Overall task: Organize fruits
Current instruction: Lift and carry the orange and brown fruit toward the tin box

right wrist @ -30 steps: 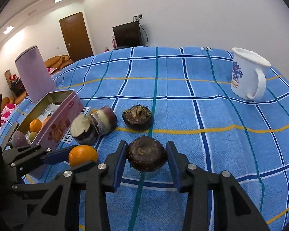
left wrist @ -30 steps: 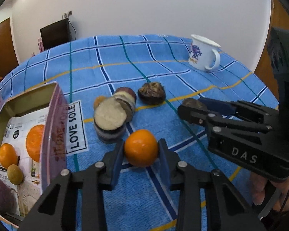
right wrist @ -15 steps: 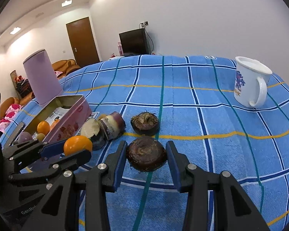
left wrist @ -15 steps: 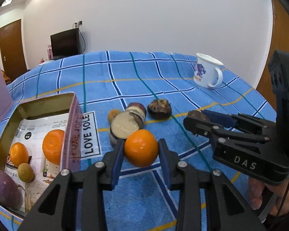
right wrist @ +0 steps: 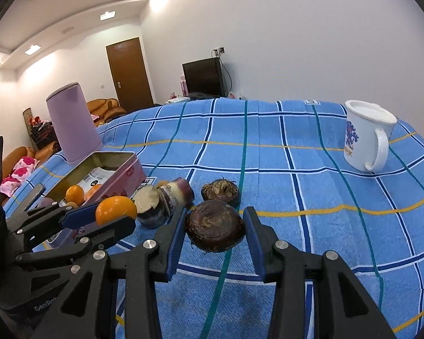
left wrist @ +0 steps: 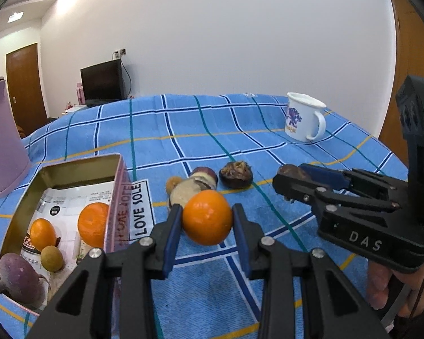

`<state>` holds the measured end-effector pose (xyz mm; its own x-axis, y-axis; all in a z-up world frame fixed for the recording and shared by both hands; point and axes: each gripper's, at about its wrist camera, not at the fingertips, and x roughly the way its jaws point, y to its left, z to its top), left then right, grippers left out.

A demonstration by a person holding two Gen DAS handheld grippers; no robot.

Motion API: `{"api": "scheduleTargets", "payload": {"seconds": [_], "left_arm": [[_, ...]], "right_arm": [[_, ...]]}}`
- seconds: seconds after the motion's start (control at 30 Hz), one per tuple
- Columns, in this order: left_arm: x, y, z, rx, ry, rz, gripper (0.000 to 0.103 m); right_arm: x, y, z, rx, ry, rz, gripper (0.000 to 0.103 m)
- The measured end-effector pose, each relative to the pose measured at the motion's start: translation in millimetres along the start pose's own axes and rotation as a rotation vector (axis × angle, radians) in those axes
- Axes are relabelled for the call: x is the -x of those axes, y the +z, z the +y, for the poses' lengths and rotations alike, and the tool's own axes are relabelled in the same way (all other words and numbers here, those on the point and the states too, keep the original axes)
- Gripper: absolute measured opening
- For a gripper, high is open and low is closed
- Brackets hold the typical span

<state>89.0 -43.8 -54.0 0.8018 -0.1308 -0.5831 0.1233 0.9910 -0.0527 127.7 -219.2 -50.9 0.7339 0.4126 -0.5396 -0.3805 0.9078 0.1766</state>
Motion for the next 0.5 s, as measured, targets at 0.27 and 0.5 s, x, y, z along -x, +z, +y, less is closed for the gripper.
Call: {"api": "scheduleTargets", "payload": {"seconds": [0.27, 0.5], "left_arm": [[7, 0, 1, 0.006, 0.02, -0.039, 0.037], [12, -1, 2, 0.01, 0.037, -0.067, 0.037]], "right_arm": [[4, -1, 3, 0.013, 0.009, -0.023, 0.043], [9, -2, 6, 0.025, 0.014, -0.047, 0.043]]}}
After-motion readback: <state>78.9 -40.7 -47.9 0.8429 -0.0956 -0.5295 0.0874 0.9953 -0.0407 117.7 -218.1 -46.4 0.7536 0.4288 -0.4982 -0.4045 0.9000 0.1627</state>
